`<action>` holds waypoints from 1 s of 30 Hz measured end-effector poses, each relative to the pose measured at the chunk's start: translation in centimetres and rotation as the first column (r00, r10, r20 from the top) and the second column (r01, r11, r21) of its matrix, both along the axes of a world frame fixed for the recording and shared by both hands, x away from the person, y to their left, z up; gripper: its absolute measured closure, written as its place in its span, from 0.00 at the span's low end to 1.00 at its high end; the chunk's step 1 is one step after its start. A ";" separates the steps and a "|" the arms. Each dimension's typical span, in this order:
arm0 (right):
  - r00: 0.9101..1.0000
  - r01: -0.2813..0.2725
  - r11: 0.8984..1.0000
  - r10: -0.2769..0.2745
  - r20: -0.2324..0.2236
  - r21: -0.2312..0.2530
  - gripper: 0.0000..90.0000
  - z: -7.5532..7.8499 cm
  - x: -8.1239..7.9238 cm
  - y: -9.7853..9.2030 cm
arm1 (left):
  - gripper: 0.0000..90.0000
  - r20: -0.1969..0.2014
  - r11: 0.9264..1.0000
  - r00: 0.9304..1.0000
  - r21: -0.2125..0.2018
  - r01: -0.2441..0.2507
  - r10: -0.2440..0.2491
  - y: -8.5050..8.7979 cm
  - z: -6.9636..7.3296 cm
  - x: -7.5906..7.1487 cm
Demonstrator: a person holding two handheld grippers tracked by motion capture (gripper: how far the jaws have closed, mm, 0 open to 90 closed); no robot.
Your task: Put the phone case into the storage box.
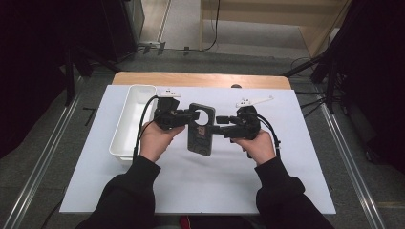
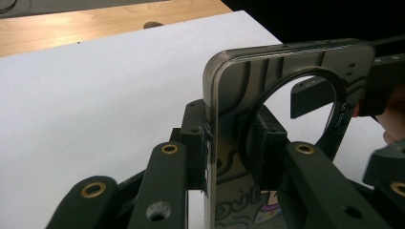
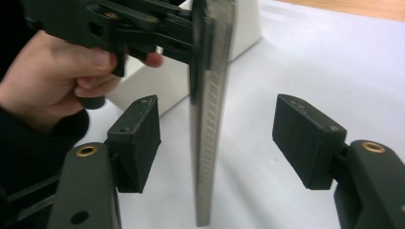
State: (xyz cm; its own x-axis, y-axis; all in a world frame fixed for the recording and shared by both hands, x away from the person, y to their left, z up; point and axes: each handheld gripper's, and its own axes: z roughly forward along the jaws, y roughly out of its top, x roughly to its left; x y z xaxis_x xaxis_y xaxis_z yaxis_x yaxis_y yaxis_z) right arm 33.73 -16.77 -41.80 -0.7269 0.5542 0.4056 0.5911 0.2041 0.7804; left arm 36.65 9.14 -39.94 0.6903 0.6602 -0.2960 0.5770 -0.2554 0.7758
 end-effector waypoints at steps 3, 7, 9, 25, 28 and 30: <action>1.000 0.000 1.000 0.000 -0.006 0.003 0.33 -0.1 -0.1 -0.2 | 0.79 0.002 1.000 1.000 0.002 -0.001 0.001 0.1 0.2 0.0; 1.000 0.004 0.999 -0.004 0.001 -0.032 0.33 -0.3 -0.3 -0.2 | 0.78 -0.001 1.000 1.000 0.009 0.006 -0.006 0.3 0.4 0.1; 1.000 0.000 0.999 0.000 0.002 -0.040 0.32 -0.4 -0.5 -0.3 | 0.78 -0.001 1.000 1.000 0.011 0.009 -0.009 0.3 0.4 0.2; 0.999 0.016 0.996 -0.013 0.042 -0.082 0.28 -1.2 -2.3 -1.4 | 0.78 0.004 1.000 1.000 0.013 0.027 -0.027 0.4 0.6 0.2; 0.999 0.018 0.996 -0.015 0.041 -0.083 0.28 -1.4 -2.7 -1.7 | 0.78 0.003 1.000 1.000 0.014 0.027 -0.027 0.5 0.6 0.2; 0.999 0.029 0.997 -0.026 0.041 -0.076 0.28 -1.6 -3.0 -2.1 | 0.78 0.007 0.999 1.000 0.013 0.029 -0.029 0.5 0.6 0.2</action>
